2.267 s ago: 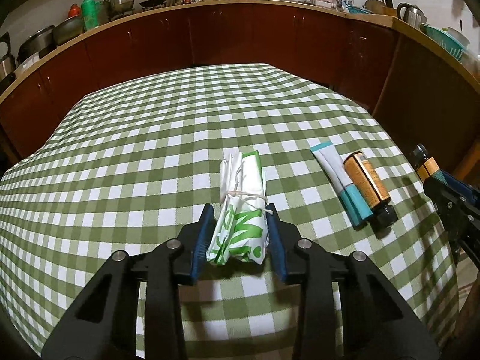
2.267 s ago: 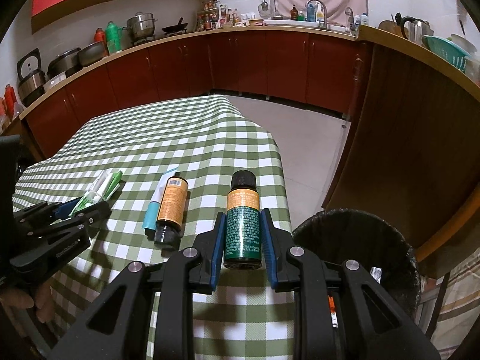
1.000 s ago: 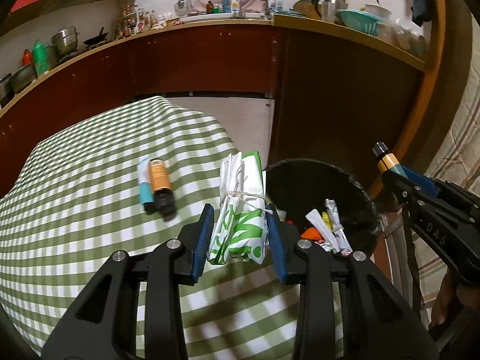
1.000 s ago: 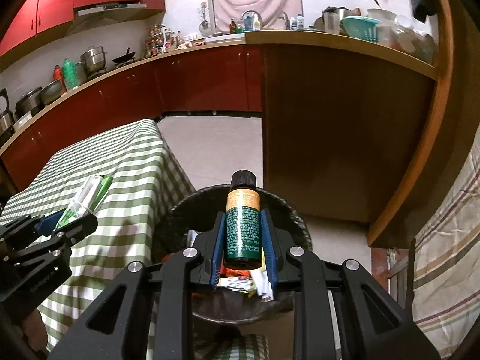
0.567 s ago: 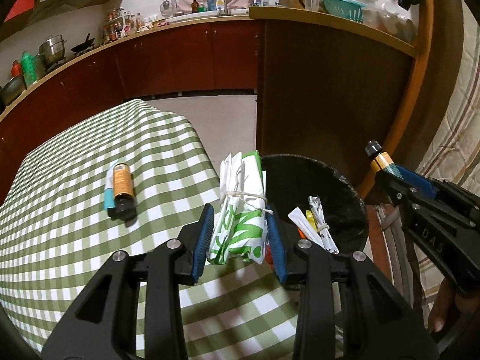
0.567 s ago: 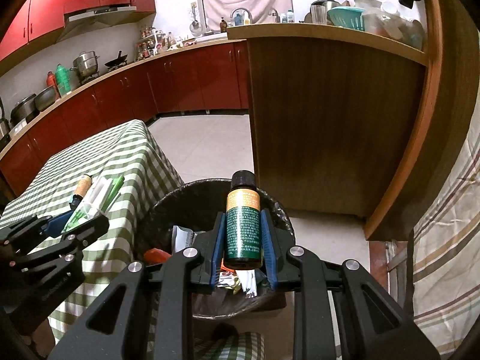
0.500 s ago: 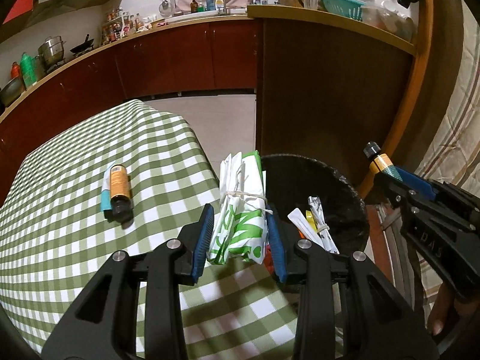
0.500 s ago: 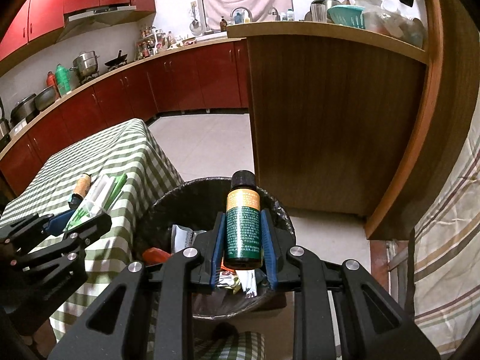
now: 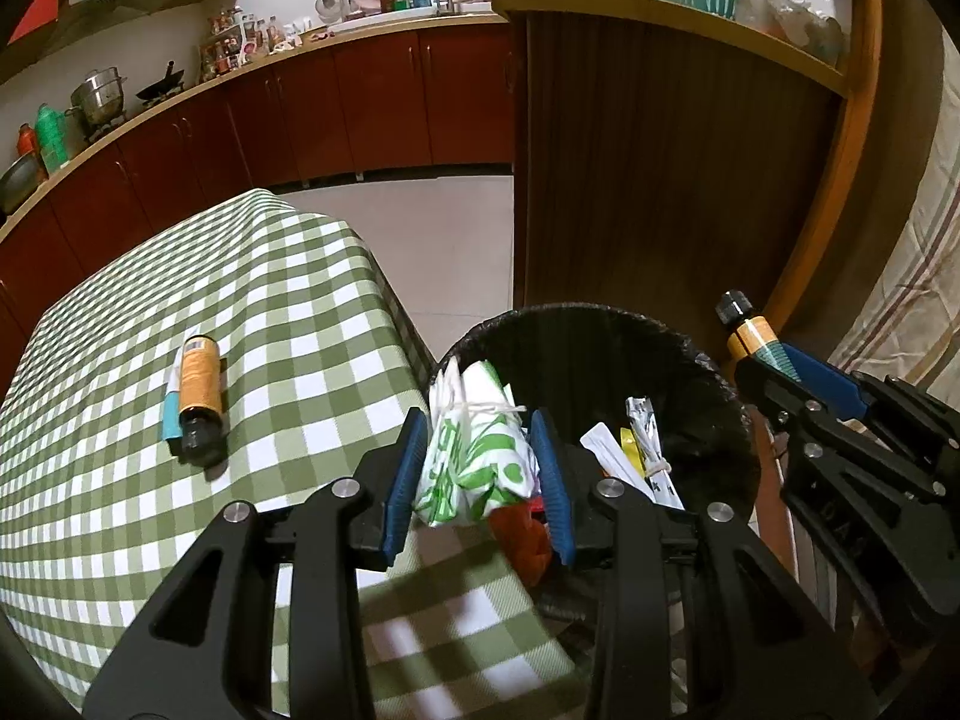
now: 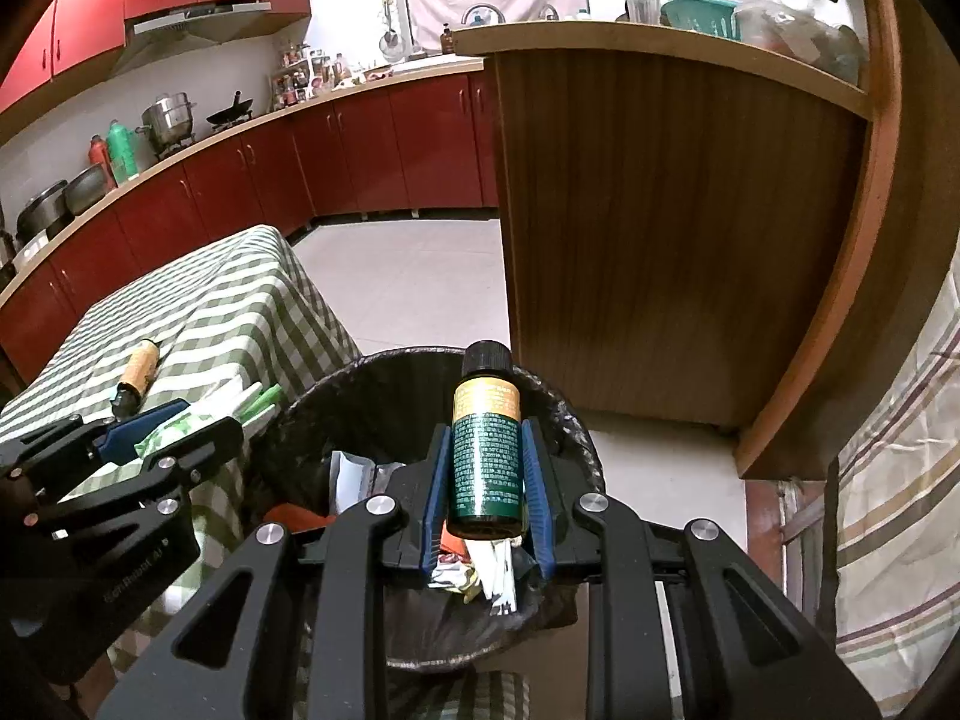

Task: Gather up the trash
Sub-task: 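Carry the green bottle and green-white wrapper over the black bin and open both grippers, then move both open grippers back over the table, then grasp the orange-labelled bottle with the right gripper while the left gripper grasps the blue-white tube, then carry the orange bottle and blue-white tube over the black bin and open both grippers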

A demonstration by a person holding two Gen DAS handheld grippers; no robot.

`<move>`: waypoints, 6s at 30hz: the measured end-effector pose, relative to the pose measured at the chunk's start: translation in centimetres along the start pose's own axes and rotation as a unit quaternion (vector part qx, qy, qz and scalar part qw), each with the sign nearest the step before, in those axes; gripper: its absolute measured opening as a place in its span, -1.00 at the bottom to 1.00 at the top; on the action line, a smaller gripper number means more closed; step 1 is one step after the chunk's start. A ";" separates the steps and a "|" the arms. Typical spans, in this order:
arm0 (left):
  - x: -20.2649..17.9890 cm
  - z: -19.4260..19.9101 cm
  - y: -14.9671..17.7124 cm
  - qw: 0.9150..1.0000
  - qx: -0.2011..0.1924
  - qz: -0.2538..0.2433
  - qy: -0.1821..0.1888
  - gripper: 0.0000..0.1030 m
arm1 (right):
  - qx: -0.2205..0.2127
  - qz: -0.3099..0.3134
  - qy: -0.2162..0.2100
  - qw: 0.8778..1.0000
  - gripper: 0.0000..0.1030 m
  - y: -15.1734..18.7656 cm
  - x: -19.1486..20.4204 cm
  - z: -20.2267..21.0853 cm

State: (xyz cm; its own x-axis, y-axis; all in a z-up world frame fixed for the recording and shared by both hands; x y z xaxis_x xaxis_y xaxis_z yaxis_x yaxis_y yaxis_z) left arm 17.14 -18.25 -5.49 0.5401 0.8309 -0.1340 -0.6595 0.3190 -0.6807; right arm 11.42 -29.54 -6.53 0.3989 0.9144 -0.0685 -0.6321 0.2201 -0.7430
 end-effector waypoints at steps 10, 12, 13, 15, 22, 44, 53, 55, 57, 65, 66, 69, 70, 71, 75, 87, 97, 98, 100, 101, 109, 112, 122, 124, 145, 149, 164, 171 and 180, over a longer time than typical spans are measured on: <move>0.4 -1.2 -0.2 1.000 0.014 0.010 0.005 0.00 | 0.010 -0.002 -0.004 1.000 -0.51 0.1 0.2 -2.0; 0.5 -1.2 -0.2 1.000 0.015 0.012 0.005 0.06 | 0.010 -0.002 -0.004 1.000 -0.47 0.1 0.1 -2.0; 0.6 -1.1 -0.2 1.000 0.014 0.013 0.006 0.07 | 0.009 -0.002 -0.004 1.000 -0.43 0.1 0.1 -2.0; 0.6 -1.1 -0.2 1.000 0.013 0.013 0.005 0.12 | 0.006 -0.001 -0.002 1.000 -0.41 0.1 0.1 -1.9; 0.7 0.3 -0.6 1.000 -0.003 0.011 0.000 0.29 | 0.002 -0.007 0.003 1.000 -0.28 -0.2 -0.1 -1.2; 10.9 7.8 1.0 0.993 -0.042 0.083 -0.071 0.34 | -0.017 0.031 -0.053 0.998 -0.16 -2.5 8.3 1.7; 19.1 10.6 3.5 0.980 -0.045 0.145 -0.125 0.34 | -0.012 0.076 -0.103 0.992 -0.16 -3.0 16.3 2.0; 20.2 11.1 4.0 0.978 -0.046 0.152 -0.133 0.34 | -0.007 0.083 -0.112 0.990 -0.16 -3.0 17.7 1.9; 21.7 11.7 4.6 0.976 -0.046 0.162 -0.140 0.34 | -0.007 0.090 -0.116 0.989 -0.16 -3.2 19.3 1.9; 25.2 13.2 6.5 0.969 -0.046 0.191 -0.152 0.34 | 0.003 0.127 -0.116 0.985 -0.18 -3.4 24.0 1.1; 25.5 13.3 6.6 0.968 -0.047 0.193 -0.152 0.34 | 0.006 0.131 -0.113 0.985 -0.20 -3.4 24.3 1.0; 25.9 13.4 7.1 0.967 -0.048 0.200 -0.150 0.34 | 0.016 0.141 -0.102 0.985 -0.32 -3.2 25.3 0.5; 26.1 13.5 7.2 0.967 -0.049 0.201 -0.149 0.35 | 0.022 0.145 -0.101 0.984 -0.38 -3.2 25.5 0.3; 26.2 13.5 7.2 0.967 -0.049 0.202 -0.148 0.35 | 0.025 0.147 -0.100 0.984 -0.40 -3.1 25.7 0.2; 26.2 13.5 7.4 0.968 -0.049 0.204 -0.139 0.42 | 0.029 0.155 -0.096 0.983 -0.47 -3.1 26.0 0.2; 22.9 11.1 4.8 0.977 -0.048 0.180 -0.107 0.44 | 0.013 0.140 -0.091 0.986 -0.49 -3.0 23.8 1.2; 20.0 7.6 2.2 0.982 -0.036 0.161 -0.087 0.44 | 0.009 0.107 -0.067 0.992 -0.50 -3.3 17.8 0.6; 19.7 7.3 2.1 0.983 -0.035 0.160 -0.086 0.44 | 0.009 0.103 -0.064 0.993 -0.51 -3.3 17.1 0.5; 19.2 6.7 1.7 0.983 -0.033 0.158 -0.084 0.44 | 0.009 0.098 -0.061 0.993 -0.51 -3.3 15.9 0.2; 19.0 6.4 1.6 0.984 -0.032 0.157 -0.082 0.44 | 0.009 0.096 -0.059 0.994 -0.50 -3.3 15.4 0.2; 17.7 3.3 0.2 0.987 -0.013 0.142 -0.074 0.44 | 0.007 0.077 -0.050 0.996 -0.52 -3.1 12.2 -0.5; 17.5 2.5 -0.1 0.988 -0.006 0.136 -0.075 0.34 | 0.009 0.071 -0.047 0.996 -0.52 -3.0 11.4 -1.0; 16.6 1.2 -0.6 0.991 0.002 0.119 -0.065 -0.54 | 0.016 0.057 -0.048 0.997 -0.52 -2.5 9.6 -1.8; 16.2 1.1 -0.6 0.992 0.002 0.110 -0.065 -0.71 | 0.016 0.055 -0.049 0.997 -0.52 -2.6 9.7 -2.0; 12.5 3.7 -0.3 0.995 -0.024 0.081 -0.050 -0.84 | 0.011 0.041 -0.041 0.998 -0.52 -2.1 8.0 -0.3; 11.3 4.4 -0.3 0.996 -0.030 0.076 -0.038 -0.84 | 0.007 0.035 -0.038 0.999 -0.52 -1.9 7.4 0.2; 4.0 4.2 -0.6 0.999 -0.036 0.035 0.012 -0.84 | -0.005 0.008 -0.014 1.000 -0.52 -1.5 3.1 1.6; 1.6 2.4 -0.3 0.999 -0.024 0.018 0.021 -0.84 | -0.003 0.000 -0.007 1.000 -0.52 -1.1 1.5 1.4; 0.7 -0.2 -0.5 1.000 -0.004 0.010 0.012 -0.84 | 0.006 0.000 -0.007 1.000 -0.52 -0.7 1.0 0.1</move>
State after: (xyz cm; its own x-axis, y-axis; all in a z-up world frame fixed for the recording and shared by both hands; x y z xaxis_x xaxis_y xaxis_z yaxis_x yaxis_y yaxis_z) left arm 17.99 -17.88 -5.33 0.5384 0.8264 -0.1649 -0.6670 0.2983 -0.6827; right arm 12.20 -28.72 -5.99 0.3892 0.9193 -0.0587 -0.6397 0.2239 -0.7353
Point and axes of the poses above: each gripper's, at about its wrist camera, not at the fingertips, and z roughly against the way its jaws point, x to its left, y to its underside, the point moved 2 cm from there along -z, roughly the way its jaws point, and after that the axes turned 15 degrees about y, right-handed, at the moved point
